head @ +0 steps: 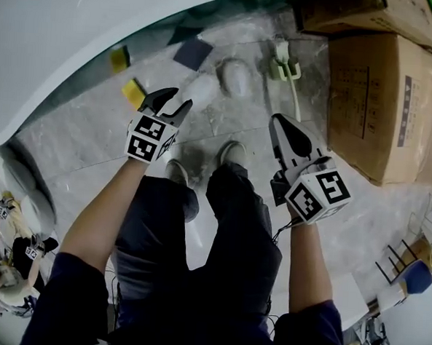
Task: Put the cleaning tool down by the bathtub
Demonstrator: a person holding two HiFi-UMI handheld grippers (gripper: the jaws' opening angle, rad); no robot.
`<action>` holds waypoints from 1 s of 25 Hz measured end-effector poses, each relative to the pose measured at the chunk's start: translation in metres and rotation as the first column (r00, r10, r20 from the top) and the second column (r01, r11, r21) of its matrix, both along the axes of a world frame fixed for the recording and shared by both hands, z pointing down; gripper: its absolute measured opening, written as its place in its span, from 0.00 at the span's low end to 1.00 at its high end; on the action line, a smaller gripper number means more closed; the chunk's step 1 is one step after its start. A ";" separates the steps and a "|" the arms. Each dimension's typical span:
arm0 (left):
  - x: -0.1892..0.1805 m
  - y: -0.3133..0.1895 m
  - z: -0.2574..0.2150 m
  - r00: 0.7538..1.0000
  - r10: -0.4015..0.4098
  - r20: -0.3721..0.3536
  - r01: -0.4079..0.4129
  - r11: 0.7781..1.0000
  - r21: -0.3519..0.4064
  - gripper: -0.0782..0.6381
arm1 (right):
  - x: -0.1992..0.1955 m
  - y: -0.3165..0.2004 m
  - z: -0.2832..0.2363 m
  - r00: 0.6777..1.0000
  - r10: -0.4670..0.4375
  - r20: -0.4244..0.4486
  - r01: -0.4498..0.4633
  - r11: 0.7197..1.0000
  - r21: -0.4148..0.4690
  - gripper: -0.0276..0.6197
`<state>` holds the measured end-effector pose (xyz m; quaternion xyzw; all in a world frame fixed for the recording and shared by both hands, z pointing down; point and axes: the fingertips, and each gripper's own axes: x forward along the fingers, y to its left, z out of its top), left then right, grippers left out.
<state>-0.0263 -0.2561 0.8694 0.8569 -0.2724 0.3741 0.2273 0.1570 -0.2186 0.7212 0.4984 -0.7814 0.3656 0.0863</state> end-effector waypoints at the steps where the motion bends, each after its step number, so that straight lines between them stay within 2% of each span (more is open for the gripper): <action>1: 0.001 0.001 -0.016 1.000 0.000 -0.009 0.000 1.000 0.004 0.37 | -0.002 0.002 -0.012 1.000 -0.003 -0.001 0.003 1.000 -0.002 0.05; 6: 0.009 0.001 -0.101 0.998 0.005 -0.065 -0.001 0.999 0.049 0.37 | -0.009 0.002 -0.074 1.000 -0.002 -0.008 0.002 1.000 0.016 0.05; 13: 0.020 0.005 -0.247 0.988 0.048 -0.146 -0.022 0.984 0.178 0.37 | -0.017 0.017 -0.165 0.998 -0.009 -0.061 0.012 0.998 0.061 0.05; 17: 0.017 0.012 -0.319 0.981 0.031 -0.193 0.012 0.975 0.220 0.37 | -0.017 0.030 -0.212 0.998 0.004 -0.066 0.001 0.997 0.073 0.05; 22: 0.010 0.028 -0.397 0.967 0.005 -0.256 0.063 0.965 0.255 0.37 | -0.022 0.035 -0.288 0.998 0.023 -0.060 -0.014 0.990 0.142 0.05; 25: 0.011 0.044 -0.440 0.961 0.013 -0.278 0.065 0.961 0.270 0.37 | -0.024 0.041 -0.331 0.997 0.024 -0.067 -0.012 0.983 0.181 0.05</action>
